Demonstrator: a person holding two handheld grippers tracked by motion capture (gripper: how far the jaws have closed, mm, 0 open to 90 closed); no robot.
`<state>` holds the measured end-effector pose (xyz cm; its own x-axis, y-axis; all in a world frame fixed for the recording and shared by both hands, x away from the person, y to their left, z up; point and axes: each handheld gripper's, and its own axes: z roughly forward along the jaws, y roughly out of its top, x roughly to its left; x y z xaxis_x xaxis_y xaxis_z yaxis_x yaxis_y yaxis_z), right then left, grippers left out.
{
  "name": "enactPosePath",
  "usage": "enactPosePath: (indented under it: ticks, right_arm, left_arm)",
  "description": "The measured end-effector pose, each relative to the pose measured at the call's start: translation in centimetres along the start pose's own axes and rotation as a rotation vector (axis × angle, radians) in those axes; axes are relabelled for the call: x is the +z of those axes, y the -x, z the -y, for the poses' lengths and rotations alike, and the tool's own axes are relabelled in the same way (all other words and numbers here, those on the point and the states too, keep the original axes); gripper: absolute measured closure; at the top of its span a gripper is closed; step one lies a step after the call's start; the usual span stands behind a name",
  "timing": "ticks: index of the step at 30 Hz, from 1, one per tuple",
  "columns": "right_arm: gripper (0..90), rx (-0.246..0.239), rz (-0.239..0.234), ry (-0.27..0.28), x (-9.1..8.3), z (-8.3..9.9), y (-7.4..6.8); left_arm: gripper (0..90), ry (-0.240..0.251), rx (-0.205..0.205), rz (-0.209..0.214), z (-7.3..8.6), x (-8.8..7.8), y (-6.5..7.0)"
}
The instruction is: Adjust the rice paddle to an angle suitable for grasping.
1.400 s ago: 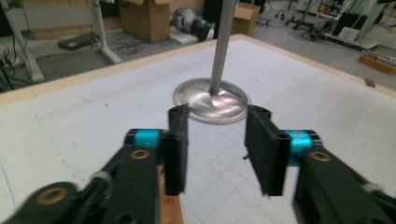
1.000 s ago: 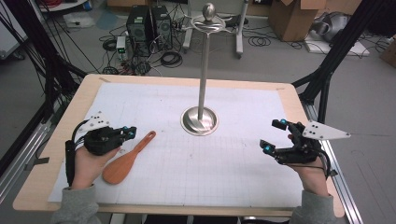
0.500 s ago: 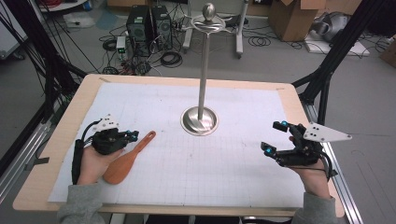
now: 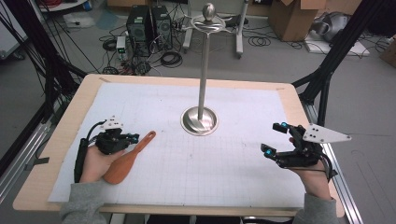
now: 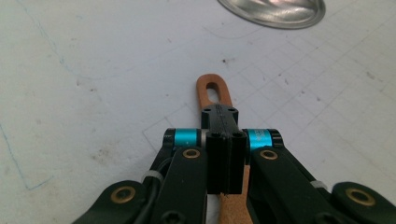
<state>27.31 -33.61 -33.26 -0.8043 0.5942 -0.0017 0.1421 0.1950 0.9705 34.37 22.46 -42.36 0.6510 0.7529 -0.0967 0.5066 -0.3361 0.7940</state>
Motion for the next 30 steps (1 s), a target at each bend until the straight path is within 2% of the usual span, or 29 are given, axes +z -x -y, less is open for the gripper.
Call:
enactPosePath:
  ticks: [6, 8, 15, 26, 30]
  right_arm:
    - [12.8, 0.008, -0.001, -0.007, -0.2, 0.0, -0.1]
    - [12.8, 0.003, 0.004, -0.001, -0.2, 0.0, -0.1]
    - [12.8, 0.006, 0.007, 0.000, -0.4, 0.1, 0.0]
    - [12.8, 0.008, 0.011, 0.000, -0.7, 0.1, -0.1]
    - [12.8, 0.008, 0.013, 0.001, -0.8, 0.1, -0.1]
  left_arm:
    - [89.6, -0.030, -0.006, -0.022, 0.2, 0.5, -0.2]
    - [89.6, -0.039, 0.002, -0.019, 0.2, 0.6, -0.3]
    - [89.6, -0.058, -0.006, -0.008, 0.3, 1.0, -0.3]
    - [89.6, -0.104, 0.000, -0.032, 0.5, 1.7, -0.5]
    - [89.6, -0.099, 0.008, -0.026, 0.5, 1.8, -0.4]
